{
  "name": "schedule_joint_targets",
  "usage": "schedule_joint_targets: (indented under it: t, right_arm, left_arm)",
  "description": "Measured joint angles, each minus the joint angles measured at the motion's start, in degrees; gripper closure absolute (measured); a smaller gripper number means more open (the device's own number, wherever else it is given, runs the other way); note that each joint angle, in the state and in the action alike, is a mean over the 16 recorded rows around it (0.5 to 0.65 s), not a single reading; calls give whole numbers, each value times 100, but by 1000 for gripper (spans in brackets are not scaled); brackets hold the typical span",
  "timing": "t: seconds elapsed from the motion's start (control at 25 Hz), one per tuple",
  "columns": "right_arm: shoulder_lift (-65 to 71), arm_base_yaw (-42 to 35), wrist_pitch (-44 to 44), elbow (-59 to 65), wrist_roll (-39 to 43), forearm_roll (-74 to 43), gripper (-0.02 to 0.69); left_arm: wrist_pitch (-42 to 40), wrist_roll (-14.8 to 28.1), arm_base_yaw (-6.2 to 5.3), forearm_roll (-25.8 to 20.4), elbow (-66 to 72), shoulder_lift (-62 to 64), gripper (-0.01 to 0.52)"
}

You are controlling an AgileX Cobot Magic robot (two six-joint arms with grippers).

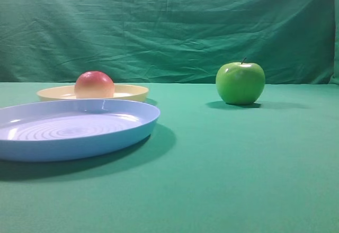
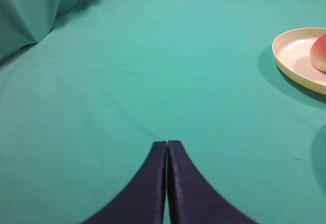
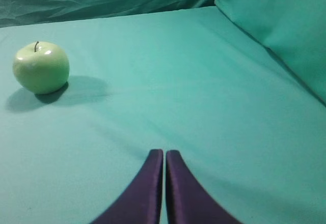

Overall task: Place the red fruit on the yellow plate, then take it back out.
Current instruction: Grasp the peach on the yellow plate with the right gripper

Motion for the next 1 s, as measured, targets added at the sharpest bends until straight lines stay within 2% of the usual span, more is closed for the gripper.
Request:
schedule_joint_targets:
  t: [0.6,0.8,1.0]
  right_arm:
    - [147,1,-316,-383,-118,373,665]
    - [495,60,187,-1197,-207,532,665]
    - [1056,263,1241,-2336,-430,657,665]
  left_arm:
    - [0,-2,0,0,0,0,514]
    - [0,-5,0,0,0,0,514]
    - [0,-9,0,0,0,0,514]
